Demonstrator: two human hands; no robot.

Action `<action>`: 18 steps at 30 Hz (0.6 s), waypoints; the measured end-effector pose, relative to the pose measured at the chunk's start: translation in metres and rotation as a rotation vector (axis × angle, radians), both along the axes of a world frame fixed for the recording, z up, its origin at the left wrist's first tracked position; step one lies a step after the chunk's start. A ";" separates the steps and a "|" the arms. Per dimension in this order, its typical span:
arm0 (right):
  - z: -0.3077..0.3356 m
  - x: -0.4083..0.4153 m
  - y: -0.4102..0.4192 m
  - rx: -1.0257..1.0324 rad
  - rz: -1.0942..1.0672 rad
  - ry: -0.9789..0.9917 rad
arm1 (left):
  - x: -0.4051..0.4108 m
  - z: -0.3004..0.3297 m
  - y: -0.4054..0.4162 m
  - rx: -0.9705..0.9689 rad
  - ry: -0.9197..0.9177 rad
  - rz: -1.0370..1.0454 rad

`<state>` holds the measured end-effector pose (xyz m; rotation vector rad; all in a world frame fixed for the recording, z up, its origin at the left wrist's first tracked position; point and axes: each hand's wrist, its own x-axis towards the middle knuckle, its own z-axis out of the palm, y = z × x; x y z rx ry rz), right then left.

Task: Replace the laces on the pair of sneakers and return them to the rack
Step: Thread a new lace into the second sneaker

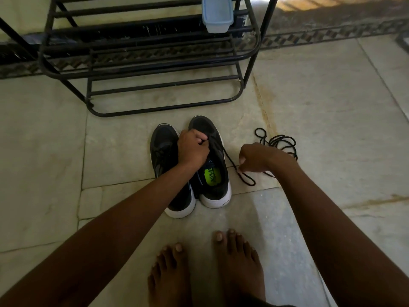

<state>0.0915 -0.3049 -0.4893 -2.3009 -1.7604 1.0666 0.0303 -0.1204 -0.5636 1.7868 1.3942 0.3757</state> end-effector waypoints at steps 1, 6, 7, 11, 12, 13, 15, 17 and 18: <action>0.007 0.024 0.033 -0.054 0.049 -0.027 | -0.001 0.001 0.001 0.001 0.001 -0.011; -0.034 0.067 0.086 0.215 -0.220 -0.086 | -0.001 0.011 0.007 -0.034 0.013 -0.051; -0.040 0.057 0.085 0.312 -0.269 -0.058 | -0.001 0.013 0.008 -0.030 0.017 -0.062; -0.045 0.025 0.083 0.502 -0.448 0.003 | -0.001 0.016 0.012 0.010 0.043 -0.136; -0.048 0.017 0.080 0.507 -0.422 -0.004 | -0.002 0.017 0.012 0.025 0.063 -0.160; -0.055 0.011 0.074 0.481 -0.393 -0.019 | -0.002 0.018 0.011 0.044 0.091 -0.185; -0.065 0.008 0.067 0.468 -0.375 -0.034 | -0.004 0.018 0.011 0.089 0.140 -0.229; -0.069 0.009 0.066 0.469 -0.400 -0.034 | -0.004 0.020 0.012 0.093 0.111 -0.244; -0.073 0.010 0.066 0.471 -0.403 -0.031 | -0.005 0.021 0.013 0.066 0.072 -0.237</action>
